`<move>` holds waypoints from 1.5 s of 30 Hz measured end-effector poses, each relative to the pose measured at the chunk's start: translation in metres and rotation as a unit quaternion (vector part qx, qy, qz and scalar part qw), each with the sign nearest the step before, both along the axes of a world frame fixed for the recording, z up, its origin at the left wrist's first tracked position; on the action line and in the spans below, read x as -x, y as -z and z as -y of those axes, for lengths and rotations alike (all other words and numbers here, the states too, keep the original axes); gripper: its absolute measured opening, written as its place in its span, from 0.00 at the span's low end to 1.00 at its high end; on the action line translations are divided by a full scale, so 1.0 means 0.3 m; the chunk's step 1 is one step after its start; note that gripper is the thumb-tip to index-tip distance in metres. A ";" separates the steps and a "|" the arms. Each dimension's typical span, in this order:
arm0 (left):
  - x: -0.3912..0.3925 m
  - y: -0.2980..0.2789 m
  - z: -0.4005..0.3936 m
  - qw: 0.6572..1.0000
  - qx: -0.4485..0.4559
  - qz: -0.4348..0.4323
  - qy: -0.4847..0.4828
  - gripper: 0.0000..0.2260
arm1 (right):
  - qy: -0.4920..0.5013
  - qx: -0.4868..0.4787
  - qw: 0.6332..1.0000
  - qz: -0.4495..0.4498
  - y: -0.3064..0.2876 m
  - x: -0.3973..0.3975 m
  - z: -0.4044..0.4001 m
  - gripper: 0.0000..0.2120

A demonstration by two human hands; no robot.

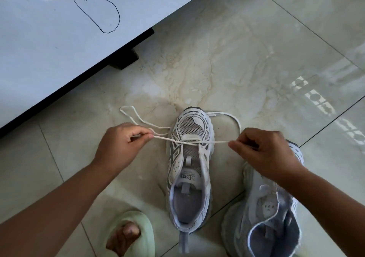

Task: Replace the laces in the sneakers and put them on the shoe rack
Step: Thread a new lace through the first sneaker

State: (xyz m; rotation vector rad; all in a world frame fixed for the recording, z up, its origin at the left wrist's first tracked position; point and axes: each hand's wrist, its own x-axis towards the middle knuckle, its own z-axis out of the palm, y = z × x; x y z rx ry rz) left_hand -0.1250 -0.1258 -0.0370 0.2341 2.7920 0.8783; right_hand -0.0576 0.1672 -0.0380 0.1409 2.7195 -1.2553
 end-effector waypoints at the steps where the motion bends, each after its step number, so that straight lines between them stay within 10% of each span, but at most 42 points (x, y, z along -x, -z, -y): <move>1: 0.004 0.003 0.015 0.999 0.023 -0.015 -0.016 0.04 | 0.018 0.016 1.000 0.006 -0.014 0.008 -0.011 0.12; 6: -0.008 -0.044 -0.103 0.994 0.019 -0.074 0.083 0.16 | -0.040 0.098 0.994 0.034 -0.086 0.041 0.036 0.09; 11: -0.069 -0.104 -0.290 0.956 -0.178 0.133 0.193 0.17 | -0.118 0.094 0.988 -0.024 -0.107 0.056 0.091 0.04; 21: 0.018 0.041 -0.101 0.999 -0.015 -0.035 -0.008 0.05 | -0.022 0.068 0.997 0.042 -0.085 0.032 -0.014 0.05; 30: 0.053 0.061 -0.088 0.994 0.063 0.027 -0.090 0.07 | -0.024 0.432 0.890 0.146 -0.097 0.028 -0.017 0.14; 38: 0.004 0.008 -0.118 0.995 -0.033 -0.097 0.001 0.07 | -0.122 0.070 0.990 -0.012 -0.033 0.034 0.019 0.04; 45: -0.140 -0.005 -0.242 0.990 -0.065 0.038 0.119 0.15 | -0.147 0.017 0.987 -0.061 0.008 0.050 0.048 0.10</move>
